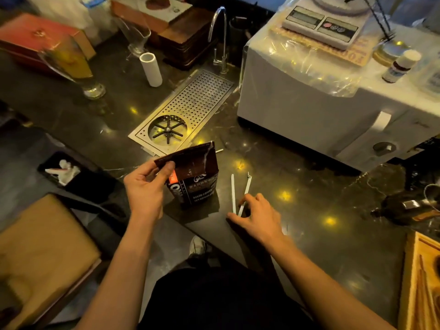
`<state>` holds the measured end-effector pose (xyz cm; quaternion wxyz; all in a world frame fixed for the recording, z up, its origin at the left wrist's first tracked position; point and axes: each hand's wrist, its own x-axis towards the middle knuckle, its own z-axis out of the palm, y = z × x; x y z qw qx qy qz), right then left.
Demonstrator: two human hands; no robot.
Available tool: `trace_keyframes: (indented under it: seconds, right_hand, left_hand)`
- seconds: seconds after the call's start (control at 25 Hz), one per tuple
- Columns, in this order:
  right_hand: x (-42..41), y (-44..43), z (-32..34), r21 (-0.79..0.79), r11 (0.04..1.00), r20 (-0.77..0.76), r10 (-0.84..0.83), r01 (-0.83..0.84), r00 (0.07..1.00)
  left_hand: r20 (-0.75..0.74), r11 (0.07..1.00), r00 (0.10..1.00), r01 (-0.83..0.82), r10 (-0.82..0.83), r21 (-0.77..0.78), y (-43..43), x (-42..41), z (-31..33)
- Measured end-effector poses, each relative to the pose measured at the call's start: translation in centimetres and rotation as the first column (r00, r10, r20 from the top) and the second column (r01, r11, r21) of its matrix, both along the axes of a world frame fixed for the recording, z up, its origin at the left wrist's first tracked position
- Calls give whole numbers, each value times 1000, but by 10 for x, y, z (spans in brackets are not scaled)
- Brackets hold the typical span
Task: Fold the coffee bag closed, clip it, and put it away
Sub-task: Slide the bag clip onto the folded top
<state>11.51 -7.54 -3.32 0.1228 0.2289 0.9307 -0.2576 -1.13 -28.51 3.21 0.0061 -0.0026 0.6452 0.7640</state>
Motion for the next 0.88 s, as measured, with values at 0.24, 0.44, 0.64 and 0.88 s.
trace_keyframes:
  seconds: [0.24,0.44,0.64,0.88]
  right_hand:
    - [1,-3,-2,68,994,-7,87,-86,996]
    - [7,10,-3,30,999,-60,-41,43,997]
    - [20,43,13,-113,968,-262,-245,222,934]
    - [47,75,49,-294,893,-471,-445,340,762]
  left_hand:
    - [44,999,999,25,-24,-23,0,8,-4]
    - [42,997,997,69,-67,-37,9,8,0]
    - [41,979,981,192,-190,-67,35,5,0]
    - [55,891,896,445,-441,-87,89,8,6]
